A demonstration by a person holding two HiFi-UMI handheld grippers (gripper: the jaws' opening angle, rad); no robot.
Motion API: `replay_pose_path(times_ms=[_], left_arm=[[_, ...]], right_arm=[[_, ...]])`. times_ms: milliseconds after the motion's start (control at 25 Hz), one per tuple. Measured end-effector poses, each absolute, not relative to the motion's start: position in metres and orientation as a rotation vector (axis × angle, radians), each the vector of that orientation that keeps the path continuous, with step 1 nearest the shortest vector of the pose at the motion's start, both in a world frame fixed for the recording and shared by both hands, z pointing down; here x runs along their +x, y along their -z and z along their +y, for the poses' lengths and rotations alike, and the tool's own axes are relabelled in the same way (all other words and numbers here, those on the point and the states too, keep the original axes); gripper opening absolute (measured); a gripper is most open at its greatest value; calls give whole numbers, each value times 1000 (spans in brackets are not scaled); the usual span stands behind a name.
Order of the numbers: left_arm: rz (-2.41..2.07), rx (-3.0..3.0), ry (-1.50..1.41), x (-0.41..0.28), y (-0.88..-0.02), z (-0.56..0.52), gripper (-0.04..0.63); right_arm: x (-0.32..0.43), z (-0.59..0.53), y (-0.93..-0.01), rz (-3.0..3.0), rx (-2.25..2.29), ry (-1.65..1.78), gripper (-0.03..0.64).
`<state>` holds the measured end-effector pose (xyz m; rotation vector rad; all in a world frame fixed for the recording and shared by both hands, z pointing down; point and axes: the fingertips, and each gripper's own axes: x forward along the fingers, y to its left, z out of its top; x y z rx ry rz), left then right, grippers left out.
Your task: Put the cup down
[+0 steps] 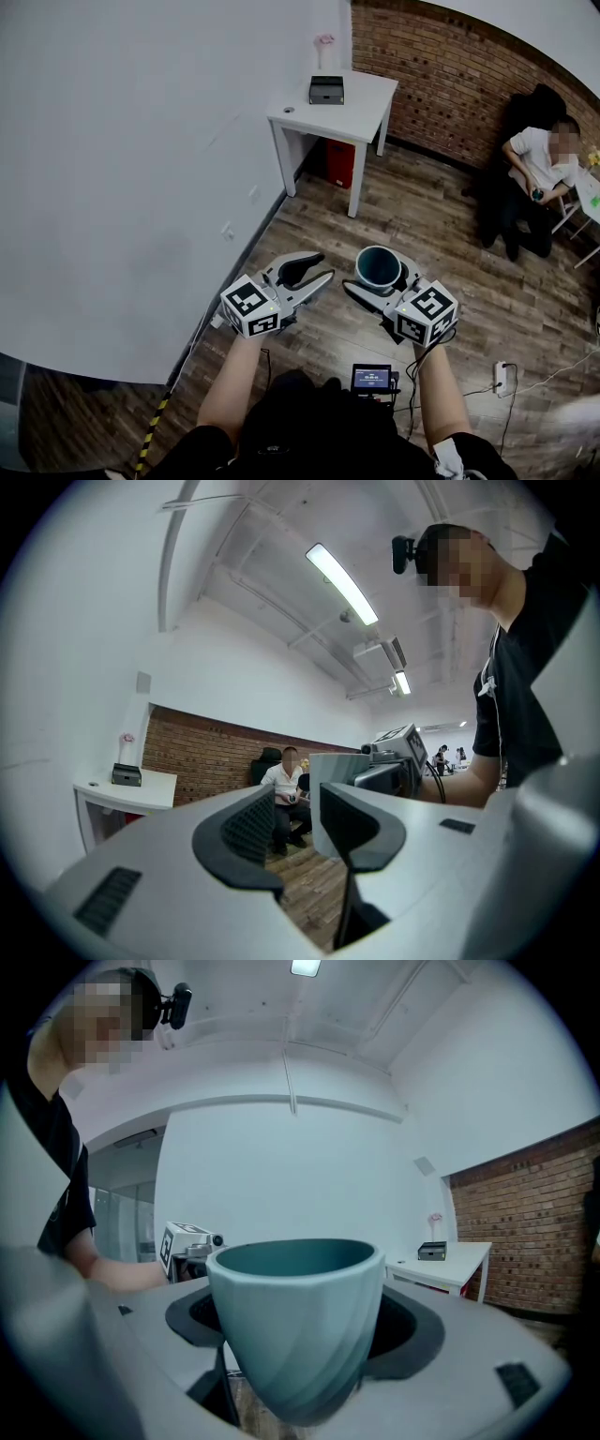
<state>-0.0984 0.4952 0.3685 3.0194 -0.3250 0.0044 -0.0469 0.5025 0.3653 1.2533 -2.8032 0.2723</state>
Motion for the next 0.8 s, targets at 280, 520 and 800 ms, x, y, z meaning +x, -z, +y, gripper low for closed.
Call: replay_pose_path(times_ms=[280,520,800], left_arm=[[-336,3014,-13,-86,-376,487,142],[-360,3006,-8,-86,-382,471,143],[-352,3000,-3,-85,-393,441,142]], right_arm=[[-34,493,-375,-2810,1234,-290,403],[-35,478,-382,-2815,1202,-293,403],[-36,450,-394,-2801,1192,-302,403]])
